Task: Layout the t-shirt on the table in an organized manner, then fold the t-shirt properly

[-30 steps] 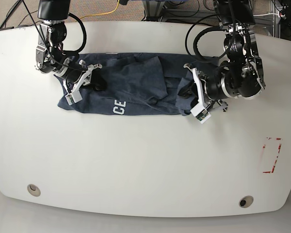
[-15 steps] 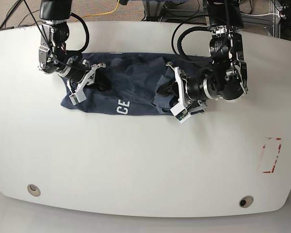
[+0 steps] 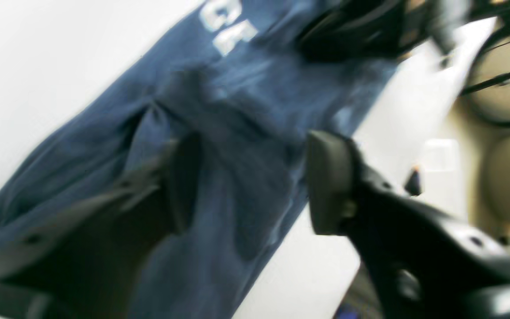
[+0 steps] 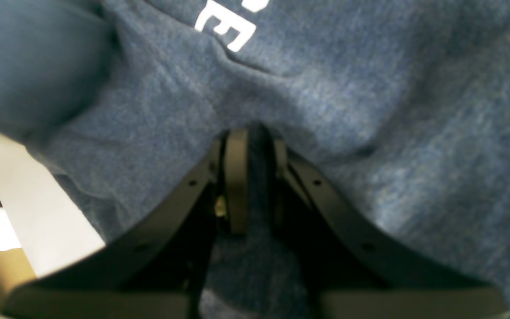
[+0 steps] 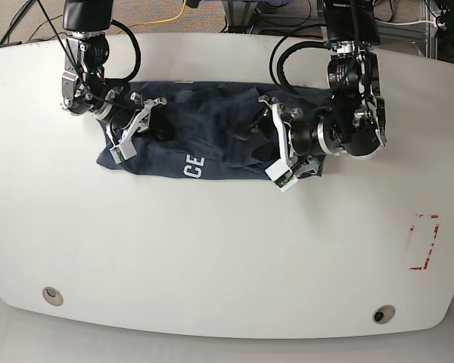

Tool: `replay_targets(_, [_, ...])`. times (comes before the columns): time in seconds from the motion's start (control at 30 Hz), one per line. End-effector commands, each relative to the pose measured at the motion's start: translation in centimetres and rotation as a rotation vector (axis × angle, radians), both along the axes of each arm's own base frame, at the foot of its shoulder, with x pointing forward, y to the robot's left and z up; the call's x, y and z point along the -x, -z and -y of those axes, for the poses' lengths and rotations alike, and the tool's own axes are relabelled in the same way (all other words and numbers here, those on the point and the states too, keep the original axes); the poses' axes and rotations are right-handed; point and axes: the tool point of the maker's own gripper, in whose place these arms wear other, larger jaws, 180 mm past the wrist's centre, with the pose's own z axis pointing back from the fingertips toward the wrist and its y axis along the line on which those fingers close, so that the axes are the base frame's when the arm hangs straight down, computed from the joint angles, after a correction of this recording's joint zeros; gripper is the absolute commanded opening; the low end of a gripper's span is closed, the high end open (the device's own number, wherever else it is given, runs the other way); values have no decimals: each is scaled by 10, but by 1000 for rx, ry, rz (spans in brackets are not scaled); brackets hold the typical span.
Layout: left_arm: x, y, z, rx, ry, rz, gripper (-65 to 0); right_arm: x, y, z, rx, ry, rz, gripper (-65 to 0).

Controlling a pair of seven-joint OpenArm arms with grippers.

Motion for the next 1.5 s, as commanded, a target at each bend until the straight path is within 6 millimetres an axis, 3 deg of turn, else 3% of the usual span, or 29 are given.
replay_targets(0.0, [-2, -28, 15, 120, 31, 50, -279, 9, 11, 6, 67, -30, -50, -575])
replay_targets(0.13, [1, -47, 26, 214, 80, 66, -279, 8, 10, 6, 67, -30, -48, -575])
replay_targets(0.23, [-4, -50, 20, 197, 84, 82, -279, 8, 10, 6, 67, -30, -47, -575])
replay_targets(0.33, [-14, -49, 1, 155, 54, 101, -279, 8, 10, 6, 67, -30, -47, -575])
replay_targets(0.57, [-40, -28, -65, -96, -66, 145, -288, 8, 10, 7, 68, -30, -47, -575])
replay_targets(0.77, [-47, -16, -94, -237, -95, 185, -439, 6, 9, 6, 67, -29, -44, -575])
replay_targets(0.83, [-42, -4, -104, -293, -91, 177, -517, 6, 9, 6, 67, -29, -44, -575])
replay_targets(1.0, [-35, 14, -117, -363, -112, 163, -610, 0, 5, 6, 67, -29, -28, -575])
replay_targets(1.13, [-27, 35, -124, -389, -125, 114, -615, -1, 5, 6, 67, -29, -27, -575])
replay_targets(1.33, [-12, 77, -111, -375, -75, 13, -619, -3, 3, 6, 66, -29, -22, -575])
replay_targets(1.47, [-9, 101, -116, -379, -90, -42, -619, -8, -10, 3, 77, -45, 20, -574])
